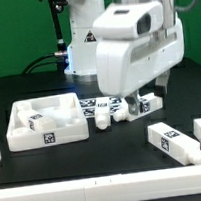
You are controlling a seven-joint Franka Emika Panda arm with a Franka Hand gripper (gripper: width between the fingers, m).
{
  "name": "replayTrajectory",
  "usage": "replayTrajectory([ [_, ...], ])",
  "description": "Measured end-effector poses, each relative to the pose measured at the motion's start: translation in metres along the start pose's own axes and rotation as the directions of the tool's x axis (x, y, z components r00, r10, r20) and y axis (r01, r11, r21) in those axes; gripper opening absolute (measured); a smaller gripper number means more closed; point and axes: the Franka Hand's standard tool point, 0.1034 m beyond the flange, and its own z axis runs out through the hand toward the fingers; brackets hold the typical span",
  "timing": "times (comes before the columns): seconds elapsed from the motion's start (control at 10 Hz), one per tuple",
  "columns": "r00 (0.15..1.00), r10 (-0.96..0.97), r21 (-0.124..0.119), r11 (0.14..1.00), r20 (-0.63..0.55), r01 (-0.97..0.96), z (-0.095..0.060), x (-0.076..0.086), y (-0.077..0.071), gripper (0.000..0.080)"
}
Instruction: Assemble desk
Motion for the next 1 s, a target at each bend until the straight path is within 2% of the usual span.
replayTrajectory([
  [0.3,1.000,0.003,-0.005,1.000,-0.004,-0.003,0.002,0.002,0.001,0.0650],
  [0.4,0.997,0.071,-0.003,0.997,-0.009,-0.071,0.006,0.003,-0.004,0.0650],
  [0.6,0.982,0.187,0.002,0.982,-0.030,-0.187,0.037,0.009,-0.034,0.0650],
  [0.8,0.980,0.197,0.006,0.980,-0.042,-0.197,0.059,0.007,-0.035,0.0650],
  [1.0,0.983,0.178,0.000,0.984,-0.052,-0.178,0.066,0.001,-0.027,0.0650],
])
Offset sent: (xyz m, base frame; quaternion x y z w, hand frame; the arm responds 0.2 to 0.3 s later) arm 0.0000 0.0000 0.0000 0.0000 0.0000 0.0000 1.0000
